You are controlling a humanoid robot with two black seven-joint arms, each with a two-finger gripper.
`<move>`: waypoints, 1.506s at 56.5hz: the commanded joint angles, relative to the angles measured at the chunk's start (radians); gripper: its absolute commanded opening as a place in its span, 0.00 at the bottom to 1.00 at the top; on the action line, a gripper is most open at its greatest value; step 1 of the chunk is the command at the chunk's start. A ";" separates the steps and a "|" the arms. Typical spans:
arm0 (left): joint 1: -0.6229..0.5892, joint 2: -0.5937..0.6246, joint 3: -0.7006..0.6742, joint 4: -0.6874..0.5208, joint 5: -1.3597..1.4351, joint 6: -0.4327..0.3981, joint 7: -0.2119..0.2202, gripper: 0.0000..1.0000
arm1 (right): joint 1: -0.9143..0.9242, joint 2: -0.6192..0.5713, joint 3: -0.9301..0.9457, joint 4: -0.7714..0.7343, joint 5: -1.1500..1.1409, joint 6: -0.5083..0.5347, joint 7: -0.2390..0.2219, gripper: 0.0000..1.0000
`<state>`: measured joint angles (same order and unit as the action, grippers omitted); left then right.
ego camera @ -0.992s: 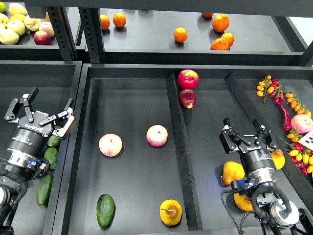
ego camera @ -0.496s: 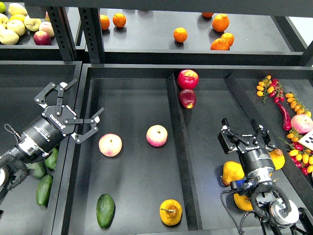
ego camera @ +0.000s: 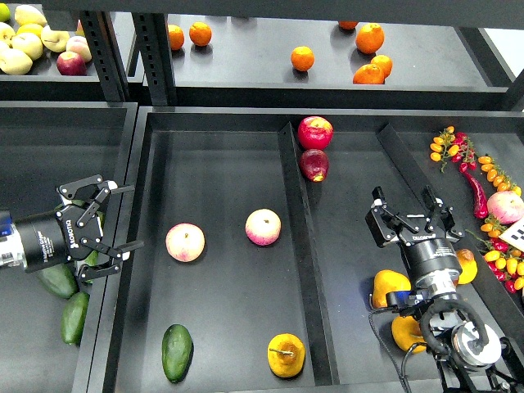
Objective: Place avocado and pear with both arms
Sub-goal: 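Move the left gripper over the dark green avocado in the middle compartment, then lower the left gripper onto the dark green avocado and close it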
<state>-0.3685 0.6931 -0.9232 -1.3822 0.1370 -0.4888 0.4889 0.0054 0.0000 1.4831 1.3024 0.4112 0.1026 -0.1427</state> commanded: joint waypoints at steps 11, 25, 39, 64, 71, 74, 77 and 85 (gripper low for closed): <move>-0.288 0.069 0.279 0.000 0.088 0.000 0.000 1.00 | 0.030 0.000 -0.001 -0.002 -0.002 -0.067 0.002 1.00; -0.628 0.057 0.636 0.000 0.105 0.000 0.000 1.00 | 0.031 0.000 0.000 -0.002 -0.003 -0.072 0.002 1.00; -0.774 -0.038 0.823 0.000 0.206 0.000 0.000 1.00 | 0.030 0.000 0.000 -0.002 -0.003 -0.112 0.002 1.00; -0.816 -0.199 1.115 0.014 0.400 0.000 0.000 1.00 | 0.030 0.000 -0.001 -0.003 -0.003 -0.112 0.002 1.00; -0.814 -0.208 1.172 0.019 0.441 0.000 0.000 1.00 | 0.030 0.000 -0.001 -0.003 -0.005 -0.112 0.002 1.00; -0.814 -0.208 1.185 0.023 0.460 0.000 0.000 1.00 | 0.030 0.000 -0.001 -0.002 -0.006 -0.112 0.002 1.00; -0.814 -0.207 1.201 0.025 0.466 0.000 0.000 1.00 | 0.030 0.000 -0.003 -0.002 -0.006 -0.112 0.002 1.00; -0.816 -0.210 1.225 0.045 0.467 0.000 0.000 1.00 | 0.030 0.000 -0.003 -0.002 -0.008 -0.112 0.002 1.00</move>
<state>-1.1828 0.4860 0.2848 -1.3536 0.6015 -0.4889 0.4886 0.0353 0.0000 1.4805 1.3007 0.4049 -0.0093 -0.1410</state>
